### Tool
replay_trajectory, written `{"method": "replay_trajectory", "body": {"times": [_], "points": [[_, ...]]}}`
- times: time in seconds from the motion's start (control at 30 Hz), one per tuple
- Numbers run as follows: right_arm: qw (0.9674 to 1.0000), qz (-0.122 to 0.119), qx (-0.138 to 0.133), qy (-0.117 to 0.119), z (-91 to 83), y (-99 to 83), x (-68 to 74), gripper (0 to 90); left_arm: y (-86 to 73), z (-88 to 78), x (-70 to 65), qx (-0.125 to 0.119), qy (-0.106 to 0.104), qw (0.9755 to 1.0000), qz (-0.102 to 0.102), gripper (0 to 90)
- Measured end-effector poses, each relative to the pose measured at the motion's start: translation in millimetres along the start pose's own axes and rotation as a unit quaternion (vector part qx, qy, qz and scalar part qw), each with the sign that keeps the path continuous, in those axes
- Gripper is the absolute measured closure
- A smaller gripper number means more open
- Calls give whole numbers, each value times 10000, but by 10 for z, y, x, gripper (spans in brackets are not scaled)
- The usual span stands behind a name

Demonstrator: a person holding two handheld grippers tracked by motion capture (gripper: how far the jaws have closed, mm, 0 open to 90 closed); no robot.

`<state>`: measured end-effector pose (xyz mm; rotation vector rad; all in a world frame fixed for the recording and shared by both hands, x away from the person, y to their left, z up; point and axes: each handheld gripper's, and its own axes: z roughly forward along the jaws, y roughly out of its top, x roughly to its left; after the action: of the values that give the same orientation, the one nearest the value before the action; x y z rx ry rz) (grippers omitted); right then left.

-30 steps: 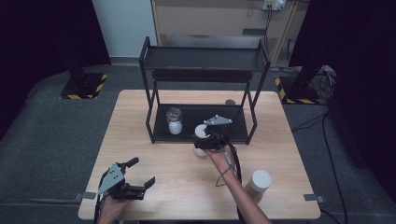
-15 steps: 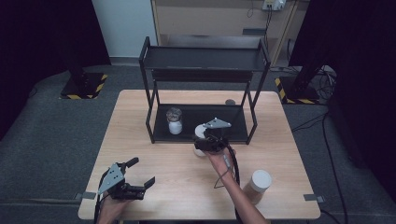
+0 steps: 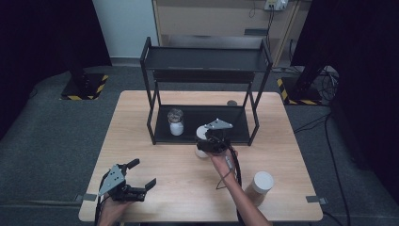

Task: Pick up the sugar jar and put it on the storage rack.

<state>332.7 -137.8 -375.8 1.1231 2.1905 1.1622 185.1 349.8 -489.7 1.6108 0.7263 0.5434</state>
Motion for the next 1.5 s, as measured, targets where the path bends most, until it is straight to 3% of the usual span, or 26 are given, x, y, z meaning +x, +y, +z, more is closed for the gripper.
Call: {"method": "replay_trajectory", "body": {"times": [0.7, 1.5], "points": [[9999, 59, -92, 26, -74, 272, 19, 342, -3, -7, 4, -10, 20, 10000, -25, 0], [9993, 98, 35, -356, 140, 695, 17, 342, -11, -13, 23, -23, 8, 10000, -56, 0]]}}
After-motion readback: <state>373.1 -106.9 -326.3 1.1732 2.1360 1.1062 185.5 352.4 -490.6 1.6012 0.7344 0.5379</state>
